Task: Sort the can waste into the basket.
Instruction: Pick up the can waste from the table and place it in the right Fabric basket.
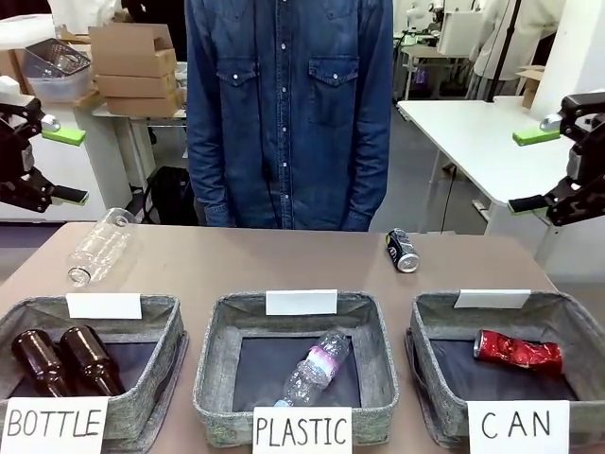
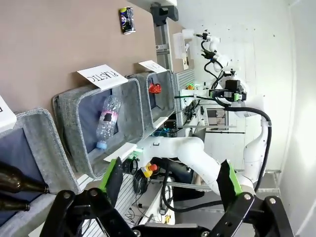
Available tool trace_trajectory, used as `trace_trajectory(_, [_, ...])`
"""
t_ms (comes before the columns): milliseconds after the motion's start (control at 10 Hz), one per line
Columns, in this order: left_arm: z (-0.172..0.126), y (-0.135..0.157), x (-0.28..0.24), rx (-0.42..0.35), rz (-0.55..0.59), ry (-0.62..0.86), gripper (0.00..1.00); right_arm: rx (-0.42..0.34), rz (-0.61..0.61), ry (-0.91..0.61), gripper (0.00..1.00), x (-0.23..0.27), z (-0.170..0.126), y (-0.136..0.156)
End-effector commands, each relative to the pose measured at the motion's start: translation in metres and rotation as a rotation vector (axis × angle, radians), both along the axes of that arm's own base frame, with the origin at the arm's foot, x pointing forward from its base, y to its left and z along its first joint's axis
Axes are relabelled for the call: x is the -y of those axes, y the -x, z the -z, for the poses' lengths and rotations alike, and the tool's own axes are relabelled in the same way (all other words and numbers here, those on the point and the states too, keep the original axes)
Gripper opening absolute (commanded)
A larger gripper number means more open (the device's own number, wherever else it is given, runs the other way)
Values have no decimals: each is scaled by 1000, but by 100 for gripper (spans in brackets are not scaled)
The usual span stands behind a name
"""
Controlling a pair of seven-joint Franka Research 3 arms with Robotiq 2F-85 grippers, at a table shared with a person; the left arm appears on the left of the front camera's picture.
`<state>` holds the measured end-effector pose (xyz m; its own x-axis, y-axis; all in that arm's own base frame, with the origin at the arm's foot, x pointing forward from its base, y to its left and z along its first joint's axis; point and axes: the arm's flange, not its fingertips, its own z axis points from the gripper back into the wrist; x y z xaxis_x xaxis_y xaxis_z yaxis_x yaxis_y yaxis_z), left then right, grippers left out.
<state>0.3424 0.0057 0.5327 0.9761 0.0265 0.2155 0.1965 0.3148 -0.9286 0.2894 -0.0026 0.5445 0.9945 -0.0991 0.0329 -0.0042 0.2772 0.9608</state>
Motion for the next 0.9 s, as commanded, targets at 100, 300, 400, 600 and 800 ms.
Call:
trace_trajectory(100, [3, 0, -5, 13, 17, -3, 100, -1, -13, -16, 100, 1, -1, 3])
trace_trajectory(300, [3, 0, -5, 13, 17, -3, 100, -1, -13, -16, 100, 1, -1, 3])
trace_trajectory(400, [3, 0, -5, 13, 17, -3, 100, -1, -13, -16, 100, 1, -1, 3])
trace_trajectory(600, [3, 0, -5, 13, 17, -3, 100, 20, -24, 149, 100, -15, -5, 1])
trace_trajectory(800, [3, 0, -5, 13, 17, -3, 100, 105, -64, 394, 100, -50, -14, -37])
